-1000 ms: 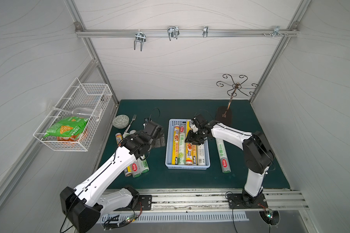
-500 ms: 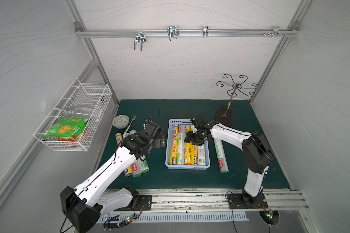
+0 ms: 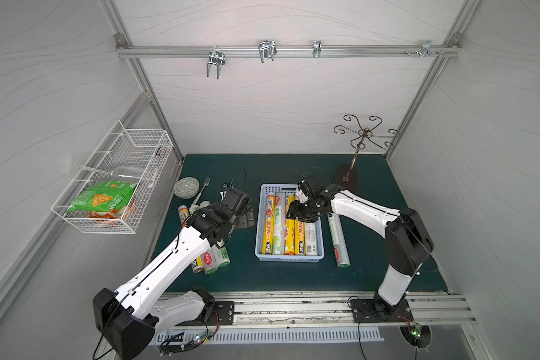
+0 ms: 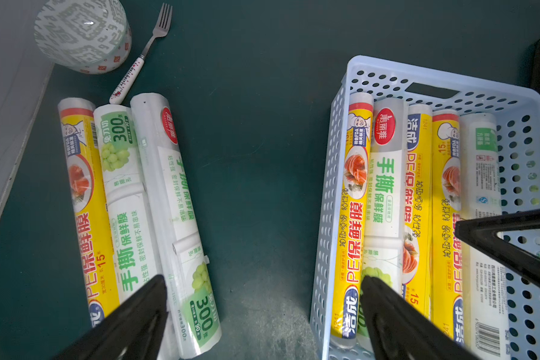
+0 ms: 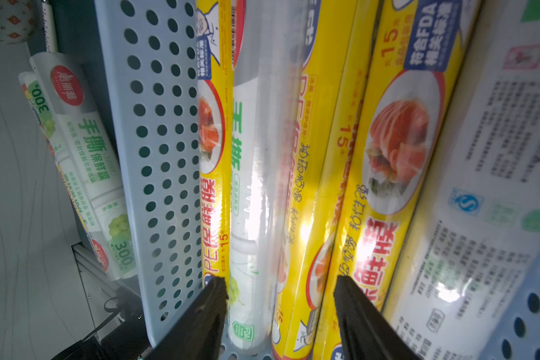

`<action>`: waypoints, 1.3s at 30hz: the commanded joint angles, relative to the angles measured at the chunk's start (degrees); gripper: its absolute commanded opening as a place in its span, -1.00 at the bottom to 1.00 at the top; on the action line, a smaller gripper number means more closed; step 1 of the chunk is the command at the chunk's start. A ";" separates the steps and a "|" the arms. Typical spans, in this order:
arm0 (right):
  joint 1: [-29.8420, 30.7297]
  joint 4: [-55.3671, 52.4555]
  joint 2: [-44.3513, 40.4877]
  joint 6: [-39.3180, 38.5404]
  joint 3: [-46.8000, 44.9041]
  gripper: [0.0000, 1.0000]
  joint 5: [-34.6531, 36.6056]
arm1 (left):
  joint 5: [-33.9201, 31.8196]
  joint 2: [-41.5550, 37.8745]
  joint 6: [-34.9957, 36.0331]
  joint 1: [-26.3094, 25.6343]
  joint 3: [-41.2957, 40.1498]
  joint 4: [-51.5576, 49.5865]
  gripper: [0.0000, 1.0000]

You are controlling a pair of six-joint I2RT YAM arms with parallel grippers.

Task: Put the plastic wrap into the basket
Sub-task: Place the plastic wrap in the basket, then pick up the plastic wrap from the center of the board.

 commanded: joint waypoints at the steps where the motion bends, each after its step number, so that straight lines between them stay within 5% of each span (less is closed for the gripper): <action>1: 0.51 -3.52 -4.26 -2.54 0.99 0.22 1.44 | -1.97 -0.59 -0.91 0.26 1.02 0.05 0.98; 22: -2.03 -9.60 -21.32 -9.12 -3.58 0.41 7.10 | -8.38 -0.96 -4.50 1.82 0.13 -1.58 0.98; 39: -14.46 -9.54 -32.82 -13.34 -14.09 0.60 1.84 | -2.03 0.38 -6.69 11.30 -7.84 3.36 0.98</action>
